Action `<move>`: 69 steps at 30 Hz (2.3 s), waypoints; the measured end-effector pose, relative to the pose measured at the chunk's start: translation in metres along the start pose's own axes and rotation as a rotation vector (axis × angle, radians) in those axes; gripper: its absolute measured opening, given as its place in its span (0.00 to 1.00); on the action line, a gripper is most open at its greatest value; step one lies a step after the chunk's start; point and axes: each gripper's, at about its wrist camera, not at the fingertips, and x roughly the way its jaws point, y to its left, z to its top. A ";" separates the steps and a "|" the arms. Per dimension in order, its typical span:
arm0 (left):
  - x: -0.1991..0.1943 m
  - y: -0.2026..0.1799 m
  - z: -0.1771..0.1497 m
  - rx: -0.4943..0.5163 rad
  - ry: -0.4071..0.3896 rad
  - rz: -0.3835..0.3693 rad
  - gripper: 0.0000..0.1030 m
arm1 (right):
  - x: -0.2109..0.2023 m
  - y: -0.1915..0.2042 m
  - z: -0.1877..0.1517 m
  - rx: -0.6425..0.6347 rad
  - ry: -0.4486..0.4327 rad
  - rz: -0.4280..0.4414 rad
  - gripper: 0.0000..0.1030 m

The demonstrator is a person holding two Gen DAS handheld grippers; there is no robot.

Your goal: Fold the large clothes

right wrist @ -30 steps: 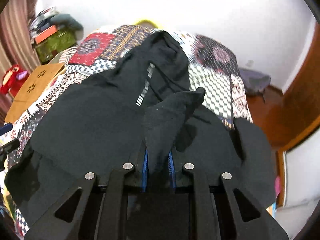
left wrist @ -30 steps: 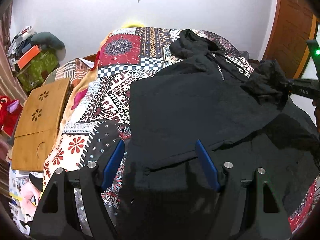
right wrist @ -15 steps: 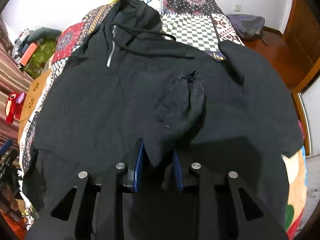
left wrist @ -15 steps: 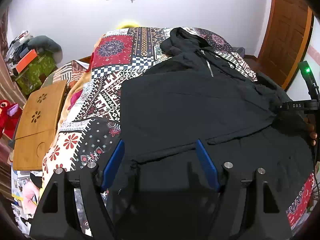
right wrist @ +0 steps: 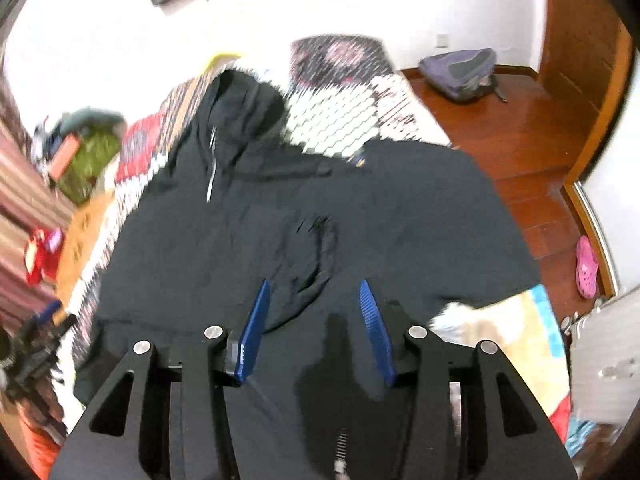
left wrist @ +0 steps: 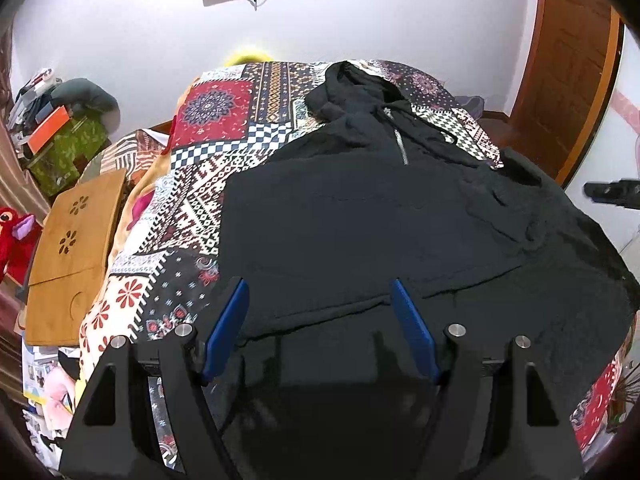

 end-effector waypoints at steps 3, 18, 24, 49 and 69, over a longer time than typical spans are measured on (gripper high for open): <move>0.001 -0.009 0.008 0.008 -0.011 -0.003 0.71 | -0.020 -0.029 0.002 0.073 -0.056 -0.007 0.53; 0.026 -0.045 0.029 0.036 -0.009 -0.038 0.76 | 0.025 -0.155 -0.015 0.469 0.050 0.021 0.53; 0.040 -0.050 0.027 0.044 0.020 -0.021 0.76 | 0.061 -0.179 -0.022 0.581 0.114 0.048 0.53; 0.038 -0.026 0.017 0.010 0.019 -0.003 0.76 | -0.020 -0.130 0.054 0.397 -0.209 -0.094 0.06; 0.015 0.011 -0.006 -0.041 -0.002 -0.026 0.76 | 0.051 0.086 0.012 -0.150 0.099 0.062 0.06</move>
